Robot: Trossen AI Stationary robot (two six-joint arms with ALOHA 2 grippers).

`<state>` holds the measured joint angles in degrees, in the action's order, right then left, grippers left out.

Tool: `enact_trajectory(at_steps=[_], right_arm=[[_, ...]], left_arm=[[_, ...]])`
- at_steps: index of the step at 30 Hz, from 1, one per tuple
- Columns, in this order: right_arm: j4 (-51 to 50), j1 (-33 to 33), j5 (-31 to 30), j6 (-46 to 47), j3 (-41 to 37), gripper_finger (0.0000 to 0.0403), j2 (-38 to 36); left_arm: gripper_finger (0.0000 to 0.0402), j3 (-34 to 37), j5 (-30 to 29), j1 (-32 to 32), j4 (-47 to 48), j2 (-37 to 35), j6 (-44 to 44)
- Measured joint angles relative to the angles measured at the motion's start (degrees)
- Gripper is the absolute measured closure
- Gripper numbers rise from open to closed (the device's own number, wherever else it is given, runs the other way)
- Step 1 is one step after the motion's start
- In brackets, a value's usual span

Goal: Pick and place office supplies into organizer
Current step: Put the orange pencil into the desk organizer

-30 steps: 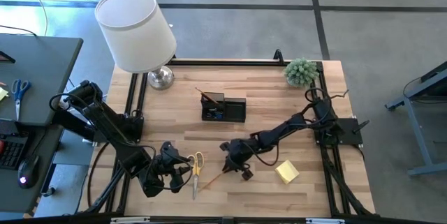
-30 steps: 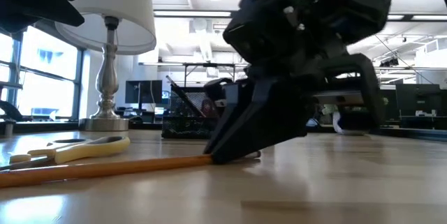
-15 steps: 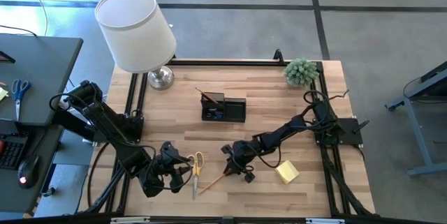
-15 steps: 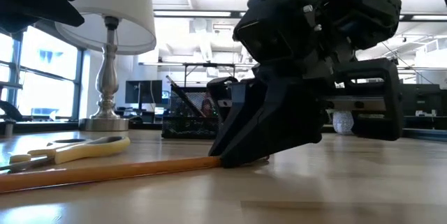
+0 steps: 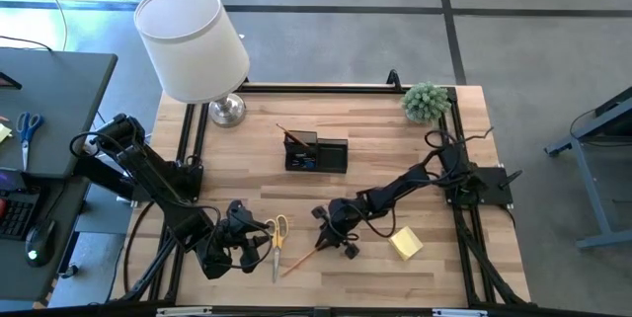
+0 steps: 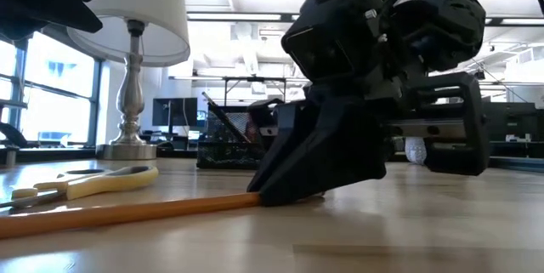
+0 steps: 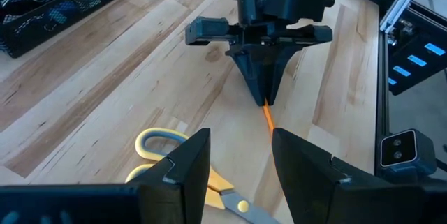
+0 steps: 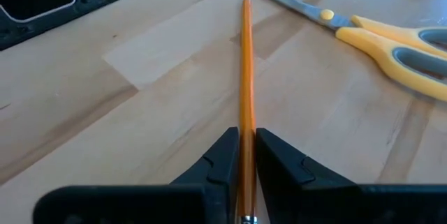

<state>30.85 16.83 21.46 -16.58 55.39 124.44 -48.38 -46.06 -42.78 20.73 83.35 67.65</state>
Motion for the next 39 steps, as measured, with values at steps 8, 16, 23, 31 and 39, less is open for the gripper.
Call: enact_trajectory(at_steps=[8,16,23,31,39], right_arm=[[3.07,-0.05,0.55,0.76,0.01,0.0375,1.16],[3.19,-0.03,0.08,1.91,0.01,0.039,1.18],[0.17,0.12,-2.81,3.67,0.05,0.0394,-1.02],[-16.7,0.11,-13.2,0.13,-0.17,0.0394,-10.7],[-36.73,-0.03,-26.48,-0.3,-0.21,0.0396,-23.95]], left_arm=[[0.0259,0.0,0.17,0.0,-0.01,0.0,-0.82],[0.0259,0.0,0.17,0.0,0.02,0.0,-1.39],[0.0259,0.0,0.58,0.0,0.04,0.0,-2.74],[0.0259,-0.09,-0.11,0.02,-0.18,-2.42,-6.56],[0.0259,-0.13,-6.53,0.07,-1.88,-10.21,-14.69]])
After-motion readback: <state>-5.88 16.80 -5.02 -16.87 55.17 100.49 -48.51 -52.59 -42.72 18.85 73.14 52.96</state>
